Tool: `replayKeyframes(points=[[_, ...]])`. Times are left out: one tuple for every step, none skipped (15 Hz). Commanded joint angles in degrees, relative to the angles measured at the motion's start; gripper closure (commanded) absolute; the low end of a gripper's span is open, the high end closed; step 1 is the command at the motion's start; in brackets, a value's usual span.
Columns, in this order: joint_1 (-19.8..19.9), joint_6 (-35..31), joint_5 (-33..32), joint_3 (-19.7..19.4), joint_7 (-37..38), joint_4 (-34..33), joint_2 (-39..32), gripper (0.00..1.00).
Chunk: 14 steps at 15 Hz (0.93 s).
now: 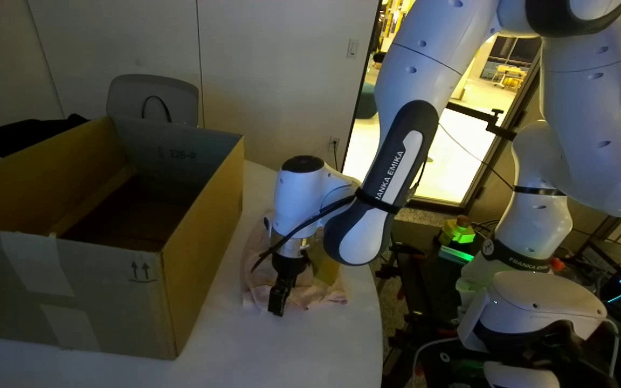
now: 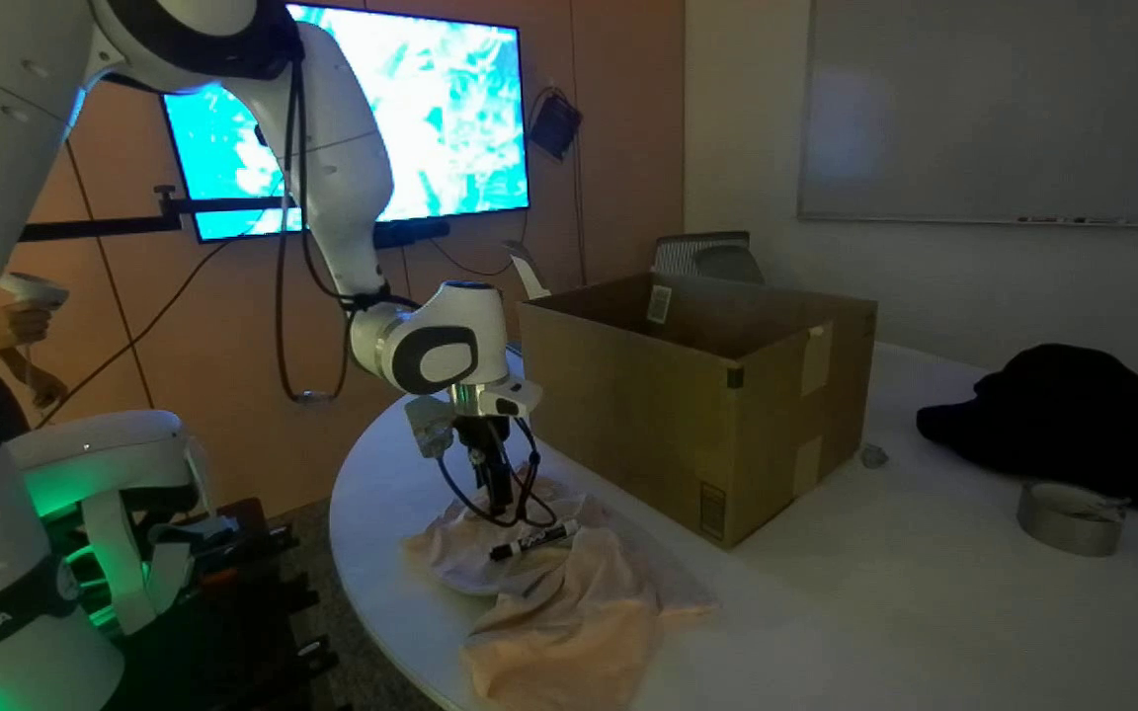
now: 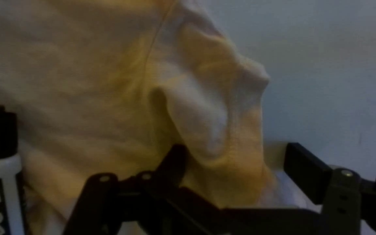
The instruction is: Pick up the marker, put it on the towel, fold the towel together with the marker and put in the box
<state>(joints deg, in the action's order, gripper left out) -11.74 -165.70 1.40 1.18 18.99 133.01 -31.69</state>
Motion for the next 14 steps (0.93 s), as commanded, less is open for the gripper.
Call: replayKeyframes(points=[[1.02, 0.85, 1.72, 1.20, -2.52, -0.97, -0.70, 0.48], [0.76, 0.88, 1.44, 1.01, -2.58, -0.42, 0.00, 0.57], [0.43, 0.95, 1.18, 0.71, -2.53, 0.09, 0.72, 0.64], [0.25, 1.01, 0.95, 0.53, -2.63, 0.82, 1.74, 0.71], [-0.08, 0.90, 0.72, 0.16, -2.51, 1.71, 2.85, 0.80], [-0.11, 0.65, 0.53, 0.06, -2.79, 2.80, 4.18, 0.86], [-0.23, 0.50, 0.27, -0.17, -2.98, 4.03, 5.71, 0.95], [-0.25, 0.50, 0.12, -0.32, -3.16, 4.94, 6.96, 0.99], [-0.70, 0.11, -0.30, -1.03, -2.91, 6.21, 8.29, 1.00], [-0.09, 0.09, -0.07, -0.71, -3.43, 7.41, 9.72, 1.00], [-0.54, -0.17, -0.49, -1.58, -2.91, 8.81, 11.32, 1.00], [-0.88, -0.52, -1.11, -2.55, -2.48, 10.68, 13.66, 0.98], [-1.28, -0.81, -1.92, -3.63, -1.94, 12.21, 15.63, 0.98], [-1.90, -1.46, -3.27, -5.33, -1.06, 14.14, 18.01, 0.98]])
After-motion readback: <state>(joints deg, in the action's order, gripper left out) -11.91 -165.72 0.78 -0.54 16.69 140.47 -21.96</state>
